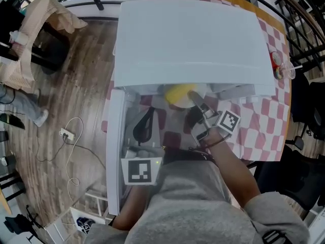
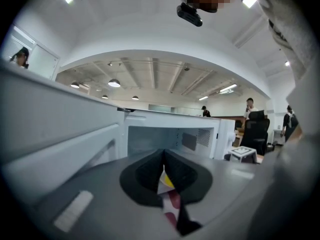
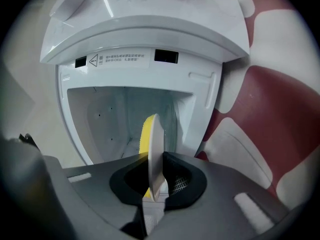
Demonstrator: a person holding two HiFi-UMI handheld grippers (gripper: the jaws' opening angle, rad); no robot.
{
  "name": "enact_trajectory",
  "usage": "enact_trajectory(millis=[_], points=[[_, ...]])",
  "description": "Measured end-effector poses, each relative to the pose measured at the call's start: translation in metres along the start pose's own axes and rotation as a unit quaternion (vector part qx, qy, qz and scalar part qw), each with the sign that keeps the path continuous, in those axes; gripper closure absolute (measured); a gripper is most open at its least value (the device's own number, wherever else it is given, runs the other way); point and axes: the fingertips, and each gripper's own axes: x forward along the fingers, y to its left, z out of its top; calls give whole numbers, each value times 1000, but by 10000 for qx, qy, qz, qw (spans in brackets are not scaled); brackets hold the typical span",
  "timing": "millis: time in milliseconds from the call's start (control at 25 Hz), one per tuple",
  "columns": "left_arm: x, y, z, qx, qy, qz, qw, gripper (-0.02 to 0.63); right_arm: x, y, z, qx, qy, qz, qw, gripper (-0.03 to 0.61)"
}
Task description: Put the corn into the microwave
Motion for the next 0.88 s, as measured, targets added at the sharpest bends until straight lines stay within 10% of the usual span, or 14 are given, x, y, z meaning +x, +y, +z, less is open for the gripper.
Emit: enact_trajectory(millis=[480, 880], points=[[0, 0, 0, 31, 7, -12, 10000, 604, 9, -12, -3, 151, 135, -173, 9996, 548], [-3, -2, -1, 43, 29, -62, 10000, 604, 12, -3, -7, -666, 549, -118, 9962, 456]])
